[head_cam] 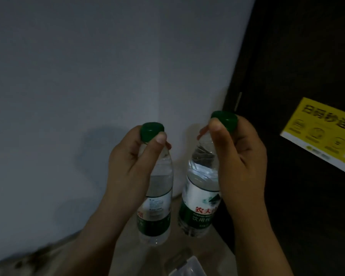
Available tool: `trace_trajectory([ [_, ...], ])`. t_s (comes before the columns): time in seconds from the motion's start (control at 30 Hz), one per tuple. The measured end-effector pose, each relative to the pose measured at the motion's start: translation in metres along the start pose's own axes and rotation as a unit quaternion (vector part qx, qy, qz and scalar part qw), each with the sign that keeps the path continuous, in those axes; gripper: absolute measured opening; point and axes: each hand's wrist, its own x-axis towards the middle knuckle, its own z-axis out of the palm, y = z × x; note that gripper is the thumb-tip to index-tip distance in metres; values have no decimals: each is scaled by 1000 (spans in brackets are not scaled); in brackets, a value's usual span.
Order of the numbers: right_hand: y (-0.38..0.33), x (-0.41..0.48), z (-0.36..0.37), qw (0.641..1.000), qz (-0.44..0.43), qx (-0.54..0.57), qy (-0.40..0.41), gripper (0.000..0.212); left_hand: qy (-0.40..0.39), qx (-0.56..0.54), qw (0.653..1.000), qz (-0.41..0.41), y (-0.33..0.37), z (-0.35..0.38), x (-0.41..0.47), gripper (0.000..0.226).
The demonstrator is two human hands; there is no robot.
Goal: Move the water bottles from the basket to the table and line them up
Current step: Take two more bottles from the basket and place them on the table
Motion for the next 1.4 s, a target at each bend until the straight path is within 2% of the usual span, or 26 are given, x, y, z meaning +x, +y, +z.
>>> trace_trajectory([
  [0.13,-3,-4,43,996,9,68,-59,25,73,41,996,-16,7,-47,-13,25],
  [0.3,-18,-19,110,987,7,66,-144,24,169,114,979,-5,24,-119,-36,24],
  [0.53,-61,-79,218,944,-9,184,-274,27,261,209,943,0,54,-230,-91,32],
  [0.67,-89,-122,268,921,0,225,-319,25,322,232,918,-12,74,-287,-129,33],
  [0.87,-144,-199,341,889,-18,267,-372,22,371,277,886,2,113,-377,-198,30],
  [1.13,-209,-290,432,813,-26,351,-464,18,459,318,830,4,151,-471,-272,33],
  [1.3,-237,-333,489,763,-17,392,-514,18,518,345,783,-8,164,-518,-303,31],
  [1.4,-250,-354,524,724,-12,425,-543,11,548,374,748,-9,168,-542,-313,28],
])
